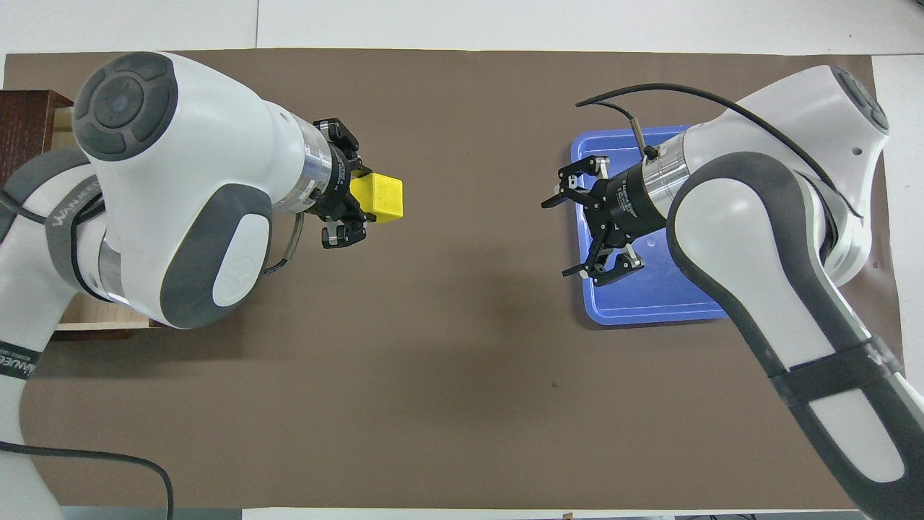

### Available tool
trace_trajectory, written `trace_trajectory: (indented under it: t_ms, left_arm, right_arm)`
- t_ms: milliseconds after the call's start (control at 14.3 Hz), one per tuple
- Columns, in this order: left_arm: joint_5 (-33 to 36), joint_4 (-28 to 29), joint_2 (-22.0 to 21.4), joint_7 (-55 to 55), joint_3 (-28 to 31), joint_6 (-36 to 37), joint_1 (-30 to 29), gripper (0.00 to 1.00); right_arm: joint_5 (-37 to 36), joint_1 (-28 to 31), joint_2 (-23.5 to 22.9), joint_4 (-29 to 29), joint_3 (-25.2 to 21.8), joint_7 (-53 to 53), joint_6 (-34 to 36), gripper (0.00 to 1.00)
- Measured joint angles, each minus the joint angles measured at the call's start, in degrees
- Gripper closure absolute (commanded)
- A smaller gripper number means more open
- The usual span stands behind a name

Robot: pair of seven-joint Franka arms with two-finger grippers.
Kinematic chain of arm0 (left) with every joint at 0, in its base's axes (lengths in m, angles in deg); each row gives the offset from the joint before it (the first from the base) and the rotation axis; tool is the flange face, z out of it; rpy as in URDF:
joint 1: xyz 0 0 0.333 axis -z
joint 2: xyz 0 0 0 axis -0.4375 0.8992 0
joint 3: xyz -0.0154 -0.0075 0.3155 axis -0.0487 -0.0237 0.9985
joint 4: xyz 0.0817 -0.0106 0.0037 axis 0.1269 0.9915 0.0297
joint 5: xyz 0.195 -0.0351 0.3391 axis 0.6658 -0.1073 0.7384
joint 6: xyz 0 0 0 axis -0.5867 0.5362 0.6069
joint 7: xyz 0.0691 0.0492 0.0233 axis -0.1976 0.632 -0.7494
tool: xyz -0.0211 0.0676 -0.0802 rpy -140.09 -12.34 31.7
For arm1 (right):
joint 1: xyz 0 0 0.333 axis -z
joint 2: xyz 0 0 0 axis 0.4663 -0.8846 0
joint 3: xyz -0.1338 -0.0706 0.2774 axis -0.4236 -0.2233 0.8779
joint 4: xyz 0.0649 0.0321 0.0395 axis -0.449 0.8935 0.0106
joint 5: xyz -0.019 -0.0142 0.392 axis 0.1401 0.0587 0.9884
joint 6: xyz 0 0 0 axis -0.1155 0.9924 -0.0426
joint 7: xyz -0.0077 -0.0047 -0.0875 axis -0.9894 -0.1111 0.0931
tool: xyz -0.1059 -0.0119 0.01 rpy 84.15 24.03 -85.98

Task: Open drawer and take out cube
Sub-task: 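Carry the cube with the left gripper while the right gripper approaches it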

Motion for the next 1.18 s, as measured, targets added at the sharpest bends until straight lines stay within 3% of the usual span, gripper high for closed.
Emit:
trace_trajectory:
  t_ms: [418, 836, 1185]
  left_arm:
    - [4.33, 1.3, 0.41, -1.63, 0.03, -0.05, 2.99, 1.0]
    - [4.84, 1.3, 0.41, -2.97, 0.17, -0.08, 2.99, 1.0]
    - [5.99, 1.3, 0.43, -3.41, 0.12, -0.05, 3.23, 1.0]
  right_arm:
    - [-1.66, -2.58, 0.11, -0.2, 0.02, 1.42, -0.69, 0.0]
    - [5.58, -3.84, -0.38, -1.12, 0.01, 11.63, -6.27, 0.0]
    - [10.83, -5.64, -4.46, -5.55, 0.05, 17.09, -8.53, 0.0]
